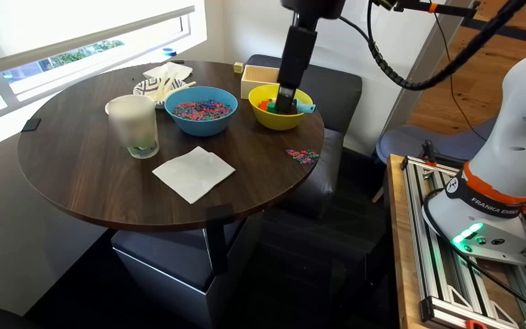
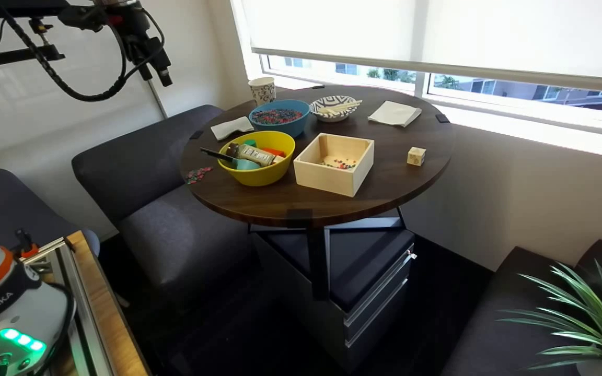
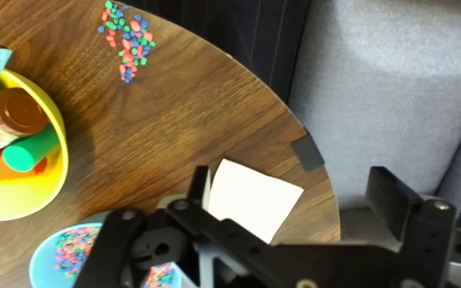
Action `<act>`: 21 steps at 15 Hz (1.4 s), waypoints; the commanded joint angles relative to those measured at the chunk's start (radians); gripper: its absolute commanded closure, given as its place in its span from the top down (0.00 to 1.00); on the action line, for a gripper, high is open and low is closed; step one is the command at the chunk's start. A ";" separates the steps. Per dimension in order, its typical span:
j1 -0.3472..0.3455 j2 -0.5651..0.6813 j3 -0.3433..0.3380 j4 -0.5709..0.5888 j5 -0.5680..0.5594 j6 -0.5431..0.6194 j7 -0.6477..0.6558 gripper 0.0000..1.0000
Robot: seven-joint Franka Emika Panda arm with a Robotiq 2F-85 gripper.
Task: Scoop up cereal from the blue bowl and pour them into the cup
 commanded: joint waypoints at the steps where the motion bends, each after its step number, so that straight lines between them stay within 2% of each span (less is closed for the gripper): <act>1: -0.062 -0.072 -0.048 -0.016 0.009 0.035 0.066 1.00; 2: -0.083 -0.090 -0.058 -0.023 0.003 0.049 0.088 1.00; 3: -0.061 -0.049 -0.047 0.003 0.001 0.019 0.038 1.00; 7: -0.069 -0.056 -0.051 0.004 0.000 0.021 0.032 1.00; 11: -0.147 -0.082 -0.027 -0.022 -0.118 -0.080 0.206 1.00; 13: -0.171 -0.116 -0.026 -0.056 -0.142 -0.135 0.287 1.00; 15: -0.186 -0.138 -0.014 -0.091 -0.133 -0.139 0.395 1.00; 17: -0.183 -0.163 -0.005 -0.119 -0.075 -0.094 0.491 1.00; 18: -0.179 -0.112 -0.026 -0.069 -0.106 -0.122 0.401 1.00; 21: -0.177 -0.137 -0.012 -0.087 -0.092 -0.116 0.467 1.00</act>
